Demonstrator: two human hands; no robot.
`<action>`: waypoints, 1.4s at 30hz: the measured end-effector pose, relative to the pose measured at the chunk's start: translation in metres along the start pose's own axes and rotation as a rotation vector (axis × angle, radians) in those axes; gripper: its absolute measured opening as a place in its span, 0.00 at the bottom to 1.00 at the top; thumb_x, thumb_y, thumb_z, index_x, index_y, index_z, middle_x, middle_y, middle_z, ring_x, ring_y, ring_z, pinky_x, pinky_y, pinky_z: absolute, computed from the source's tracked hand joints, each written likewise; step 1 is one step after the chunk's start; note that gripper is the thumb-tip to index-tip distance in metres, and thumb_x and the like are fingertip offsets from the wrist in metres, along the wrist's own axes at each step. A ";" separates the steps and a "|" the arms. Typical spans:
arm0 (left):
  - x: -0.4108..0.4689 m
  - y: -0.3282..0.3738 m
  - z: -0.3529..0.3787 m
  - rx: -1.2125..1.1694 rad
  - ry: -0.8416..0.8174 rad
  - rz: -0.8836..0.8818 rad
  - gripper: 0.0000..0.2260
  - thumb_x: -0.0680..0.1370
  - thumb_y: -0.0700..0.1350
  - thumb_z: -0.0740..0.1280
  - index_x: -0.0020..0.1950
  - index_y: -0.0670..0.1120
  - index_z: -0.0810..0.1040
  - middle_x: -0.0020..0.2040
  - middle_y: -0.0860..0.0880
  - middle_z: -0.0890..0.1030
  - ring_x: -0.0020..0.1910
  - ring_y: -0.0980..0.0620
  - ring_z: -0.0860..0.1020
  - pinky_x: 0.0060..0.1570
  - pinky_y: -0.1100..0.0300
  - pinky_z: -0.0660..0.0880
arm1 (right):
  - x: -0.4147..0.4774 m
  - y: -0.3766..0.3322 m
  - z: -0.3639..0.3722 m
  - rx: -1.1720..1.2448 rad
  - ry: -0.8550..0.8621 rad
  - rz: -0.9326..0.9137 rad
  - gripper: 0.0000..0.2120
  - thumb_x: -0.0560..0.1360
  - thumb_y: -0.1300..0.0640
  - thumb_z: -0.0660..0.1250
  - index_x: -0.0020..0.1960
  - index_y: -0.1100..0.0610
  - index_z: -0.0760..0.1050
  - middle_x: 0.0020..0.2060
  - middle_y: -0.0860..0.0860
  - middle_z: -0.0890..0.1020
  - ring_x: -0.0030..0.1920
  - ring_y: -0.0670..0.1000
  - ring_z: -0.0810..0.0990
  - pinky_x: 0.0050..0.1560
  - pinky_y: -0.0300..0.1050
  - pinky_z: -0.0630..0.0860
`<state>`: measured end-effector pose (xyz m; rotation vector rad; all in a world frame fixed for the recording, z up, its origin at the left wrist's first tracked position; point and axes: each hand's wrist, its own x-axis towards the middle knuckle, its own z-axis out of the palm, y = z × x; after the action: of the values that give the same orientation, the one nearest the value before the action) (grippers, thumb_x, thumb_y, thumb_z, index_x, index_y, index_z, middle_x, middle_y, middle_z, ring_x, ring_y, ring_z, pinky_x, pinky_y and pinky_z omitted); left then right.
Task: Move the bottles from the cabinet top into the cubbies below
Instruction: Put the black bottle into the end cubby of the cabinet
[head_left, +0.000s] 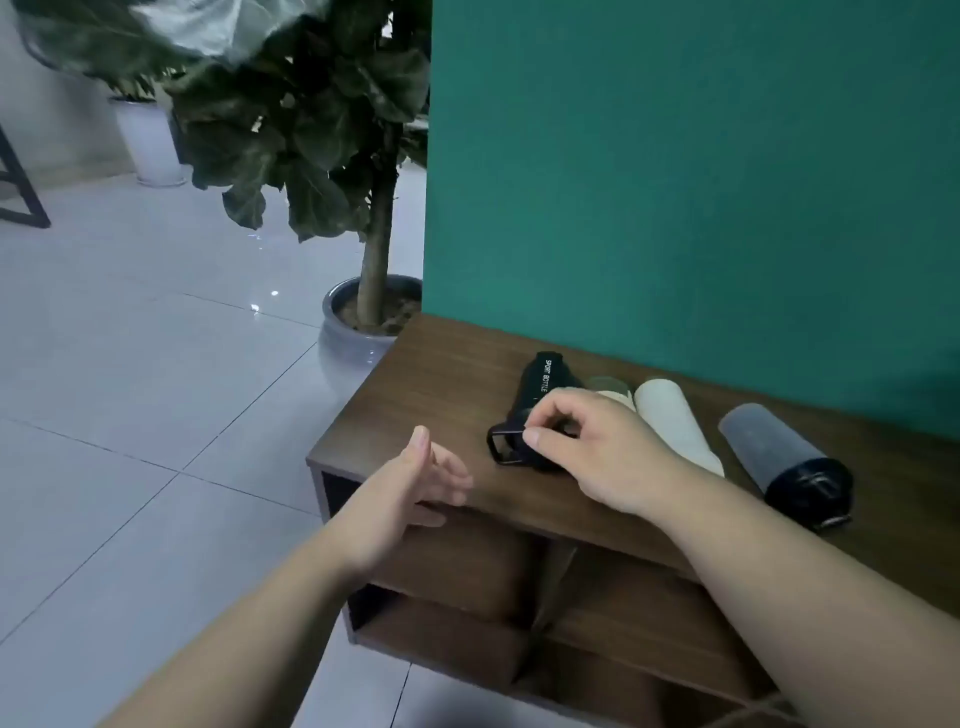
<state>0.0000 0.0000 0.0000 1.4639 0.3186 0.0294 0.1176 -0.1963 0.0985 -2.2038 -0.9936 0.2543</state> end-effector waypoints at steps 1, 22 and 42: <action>-0.013 -0.003 0.004 -0.013 0.017 -0.017 0.35 0.60 0.86 0.56 0.39 0.58 0.84 0.50 0.50 0.89 0.49 0.51 0.84 0.51 0.49 0.76 | -0.009 -0.003 0.001 -0.110 -0.008 -0.038 0.03 0.75 0.49 0.70 0.46 0.48 0.79 0.40 0.40 0.79 0.37 0.37 0.77 0.35 0.31 0.68; -0.050 -0.126 -0.009 -0.313 0.382 -0.141 0.28 0.86 0.60 0.50 0.55 0.41 0.81 0.51 0.40 0.86 0.50 0.42 0.83 0.49 0.52 0.76 | 0.044 0.043 0.066 -1.136 -0.063 -0.049 0.38 0.71 0.57 0.70 0.77 0.50 0.58 0.77 0.59 0.60 0.76 0.62 0.59 0.68 0.58 0.69; -0.078 -0.134 -0.025 -0.447 0.428 -0.216 0.33 0.81 0.71 0.52 0.68 0.47 0.80 0.60 0.38 0.84 0.43 0.43 0.85 0.40 0.53 0.81 | -0.073 -0.094 0.120 -0.235 -0.044 -0.225 0.29 0.64 0.42 0.68 0.64 0.35 0.67 0.55 0.39 0.76 0.56 0.43 0.75 0.53 0.45 0.76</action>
<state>-0.1036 -0.0081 -0.1179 0.9635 0.7664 0.2273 -0.0387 -0.1433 0.0654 -2.2754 -1.3428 0.0864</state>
